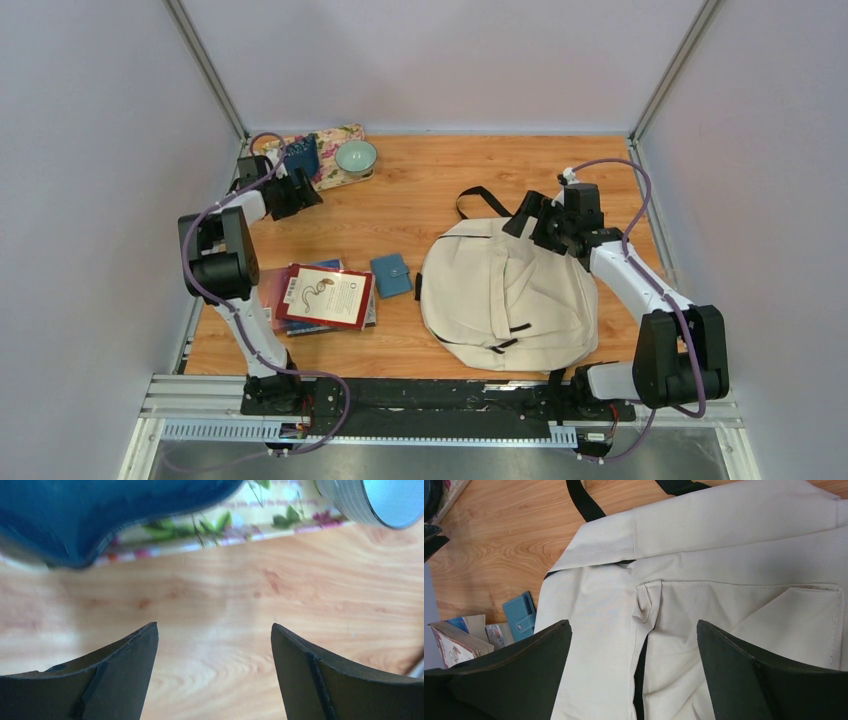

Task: Pack the student bag
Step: Move the distractor to the corner of the board, then move the book to the center of the board.

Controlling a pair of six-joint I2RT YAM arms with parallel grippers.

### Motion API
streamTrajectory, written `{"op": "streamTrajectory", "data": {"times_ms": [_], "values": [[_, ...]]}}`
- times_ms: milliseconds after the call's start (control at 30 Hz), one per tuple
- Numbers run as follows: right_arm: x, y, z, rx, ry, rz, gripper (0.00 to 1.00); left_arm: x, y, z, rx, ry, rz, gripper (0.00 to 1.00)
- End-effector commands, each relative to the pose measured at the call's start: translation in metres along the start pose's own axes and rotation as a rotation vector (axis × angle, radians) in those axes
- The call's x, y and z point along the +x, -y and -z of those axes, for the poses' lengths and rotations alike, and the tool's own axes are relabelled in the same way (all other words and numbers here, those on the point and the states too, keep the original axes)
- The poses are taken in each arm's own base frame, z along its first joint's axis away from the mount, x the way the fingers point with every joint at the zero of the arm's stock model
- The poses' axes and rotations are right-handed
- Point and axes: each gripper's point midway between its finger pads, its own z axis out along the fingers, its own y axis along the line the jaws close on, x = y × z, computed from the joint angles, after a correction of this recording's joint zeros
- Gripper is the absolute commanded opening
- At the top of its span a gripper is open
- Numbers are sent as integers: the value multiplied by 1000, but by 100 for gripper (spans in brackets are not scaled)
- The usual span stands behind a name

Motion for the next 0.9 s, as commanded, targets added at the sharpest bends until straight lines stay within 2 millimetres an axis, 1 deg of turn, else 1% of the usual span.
{"op": "streamTrajectory", "data": {"times_ms": [0,33,67,100,133,200,233,267,300,333,400,433,500,533,600,633,700,733,800,833,867], "values": [[-18,-21,6,-75,51,13,99,-22,36,43,68,97,47,91],[-18,-22,7,-80,50,11,99,-27,49,57,86,130,32,91],[-18,-23,9,-85,52,11,99,-12,50,60,84,114,41,91],[-16,-22,9,-85,50,9,99,-7,51,65,56,120,32,91],[-15,-23,10,-89,47,10,99,-1,68,76,77,130,-3,90],[-14,-22,12,-90,52,10,99,9,84,87,86,123,-60,91],[-14,-22,13,-91,53,11,99,19,109,99,134,127,-103,91],[-14,-22,13,-91,55,7,99,28,121,106,154,111,-117,91],[-13,-23,14,-94,55,9,99,31,129,113,168,121,-125,91],[-12,-23,15,-95,56,6,99,54,165,124,242,105,-194,91],[-11,-24,15,-99,55,4,99,76,186,135,268,91,-223,91],[-11,-23,16,-97,54,5,99,107,208,143,330,50,-230,91],[-10,-22,16,-92,52,2,99,137,229,151,414,13,-241,91],[-10,-22,17,-88,51,-1,99,163,237,154,432,-34,-257,90],[-8,-22,17,-91,47,-6,99,187,238,154,423,-76,-265,90],[-8,-23,18,-99,48,-9,99,207,240,156,435,-119,-277,90],[-5,-23,18,-100,43,-12,99,223,239,156,437,-147,-279,90],[-5,-23,19,-99,45,-13,99,236,234,156,431,-172,-281,90],[-3,-22,19,-96,42,-16,99,245,228,154,421,-177,-268,90],[-3,-21,19,-93,42,-19,99,255,220,152,410,-194,-262,89],[-2,-21,19,-92,41,-20,99,258,216,150,397,-199,-258,89]]}}
